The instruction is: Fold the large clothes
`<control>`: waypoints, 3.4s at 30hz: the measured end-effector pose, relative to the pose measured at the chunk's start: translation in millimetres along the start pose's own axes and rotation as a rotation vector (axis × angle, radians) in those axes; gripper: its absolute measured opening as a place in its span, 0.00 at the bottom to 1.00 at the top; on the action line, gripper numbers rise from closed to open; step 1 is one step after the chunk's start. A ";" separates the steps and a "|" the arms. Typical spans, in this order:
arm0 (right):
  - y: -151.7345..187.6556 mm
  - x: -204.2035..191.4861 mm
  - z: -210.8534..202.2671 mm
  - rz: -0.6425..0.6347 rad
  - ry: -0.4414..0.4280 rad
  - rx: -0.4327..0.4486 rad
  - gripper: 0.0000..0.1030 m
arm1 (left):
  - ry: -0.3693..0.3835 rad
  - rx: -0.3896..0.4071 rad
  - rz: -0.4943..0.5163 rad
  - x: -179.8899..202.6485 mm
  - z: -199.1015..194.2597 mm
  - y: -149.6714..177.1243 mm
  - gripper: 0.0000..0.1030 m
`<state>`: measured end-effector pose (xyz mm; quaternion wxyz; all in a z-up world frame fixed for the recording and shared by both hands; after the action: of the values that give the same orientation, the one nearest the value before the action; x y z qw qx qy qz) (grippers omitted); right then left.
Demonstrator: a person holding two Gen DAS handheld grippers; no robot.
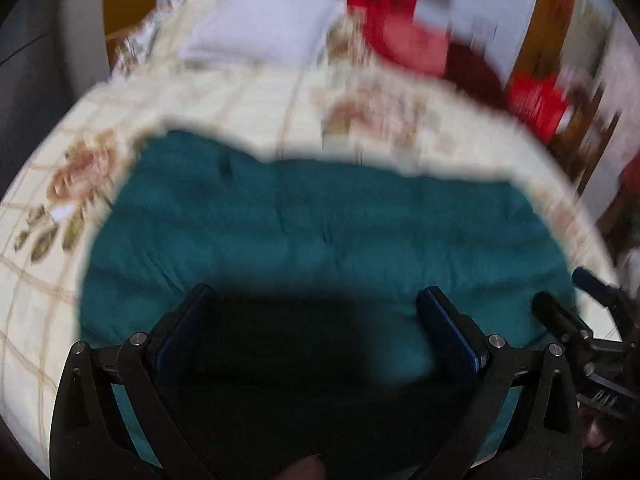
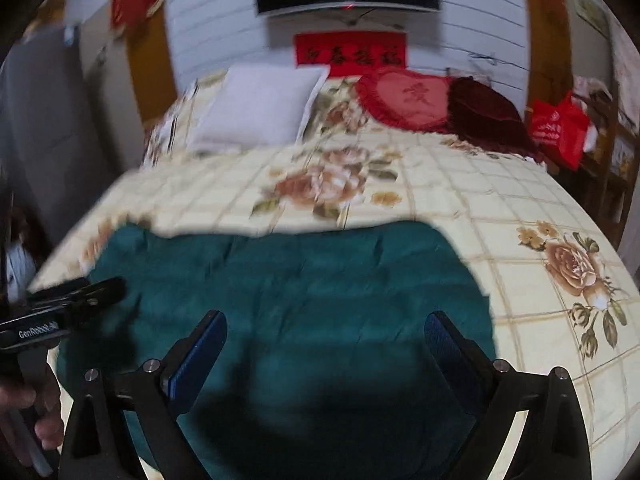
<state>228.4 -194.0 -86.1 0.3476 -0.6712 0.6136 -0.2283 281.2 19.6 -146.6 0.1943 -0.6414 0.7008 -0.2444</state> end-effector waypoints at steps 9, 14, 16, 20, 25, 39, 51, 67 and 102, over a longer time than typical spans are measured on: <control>37.6 9.6 31.8 0.005 -0.043 -0.092 1.00 | 0.079 0.073 0.098 -2.9 -4.5 7.7 1.00; 16.3 59.1 -25.6 0.126 -0.028 0.082 1.00 | 0.130 0.198 0.034 -45.9 -52.8 -4.9 1.00; 15.1 95.2 -31.4 0.216 -0.045 0.077 1.00 | 0.071 0.226 0.009 -78.8 -63.1 -11.3 1.00; 25.9 134.2 6.4 0.303 -0.177 -0.056 1.00 | -0.003 0.120 0.022 -128.7 -40.4 -14.3 1.00; 33.9 144.3 46.7 0.271 -0.235 -0.131 0.99 | 0.034 0.065 0.035 -156.7 -10.4 -1.5 1.00; 17.3 146.1 87.0 0.228 -0.372 -0.182 1.00 | 0.325 -0.002 -0.098 -169.1 40.7 -7.8 1.00; 4.2 125.9 88.5 0.125 -0.409 -0.102 0.66 | 0.300 0.133 0.038 -145.5 23.6 -19.4 0.46; -2.0 124.7 67.2 0.103 -0.322 -0.021 0.37 | 0.164 0.186 0.089 -139.5 2.1 -24.5 0.26; -14.7 146.7 -81.2 0.169 -0.147 0.036 0.24 | 0.239 0.086 0.093 -75.9 -87.0 -27.8 0.23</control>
<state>199.6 -353.2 -39.7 0.4217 -0.6256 0.6368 -0.1590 260.3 101.5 -63.2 0.1477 -0.5655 0.7368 -0.3397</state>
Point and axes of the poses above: each gripper's, at about its wrist camera, not at the fingertips, and z roughly the way its jaws point, x to its right, y to its underside, the point moved 8 cm from there along z, roughly the way its jaws point, and after that the axes turned 4 degrees about z, right-handed, at the moved point
